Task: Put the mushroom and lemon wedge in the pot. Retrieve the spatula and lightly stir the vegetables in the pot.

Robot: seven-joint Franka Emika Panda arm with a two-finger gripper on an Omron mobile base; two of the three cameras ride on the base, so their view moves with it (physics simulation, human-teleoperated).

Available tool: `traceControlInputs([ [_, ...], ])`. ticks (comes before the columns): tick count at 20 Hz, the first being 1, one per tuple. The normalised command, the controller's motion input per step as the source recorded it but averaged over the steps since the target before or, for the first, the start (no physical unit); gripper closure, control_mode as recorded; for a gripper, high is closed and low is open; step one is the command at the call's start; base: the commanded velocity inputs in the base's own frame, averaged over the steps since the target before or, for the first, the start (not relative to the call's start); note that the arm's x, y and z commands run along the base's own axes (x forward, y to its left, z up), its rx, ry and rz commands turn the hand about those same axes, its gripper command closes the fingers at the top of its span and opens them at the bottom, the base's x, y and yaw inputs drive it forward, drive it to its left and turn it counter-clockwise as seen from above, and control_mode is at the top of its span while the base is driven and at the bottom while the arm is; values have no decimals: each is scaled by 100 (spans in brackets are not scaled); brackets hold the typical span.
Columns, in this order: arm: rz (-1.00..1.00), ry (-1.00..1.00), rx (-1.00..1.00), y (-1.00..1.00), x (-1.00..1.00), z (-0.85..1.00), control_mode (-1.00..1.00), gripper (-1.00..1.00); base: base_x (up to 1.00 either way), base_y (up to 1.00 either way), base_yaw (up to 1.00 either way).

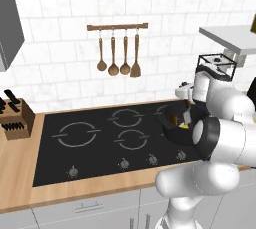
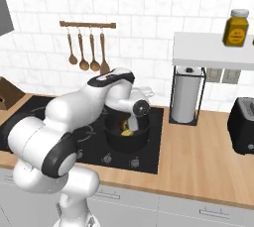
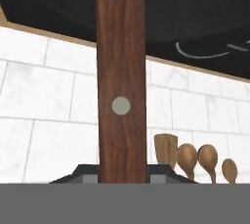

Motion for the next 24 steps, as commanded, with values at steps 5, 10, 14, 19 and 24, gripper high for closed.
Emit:
traceControlInputs([
  [5, 7, -3, -5, -2, -1, 0, -100, 100, 0, 0, 0],
  [10, 11, -18, 9, 0, 3, 0, -100, 100, 0, 0, 0],
  [14, 14, 0, 14, 15, 18, -19, -100, 100, 0, 0, 0],
  [19, 9, 0, 5, 20, 0, -11, -100, 100, 0, 0, 0],
  [24, 9, 0, 5, 10, 0, -7, -100, 100, 0, 0, 0],
])
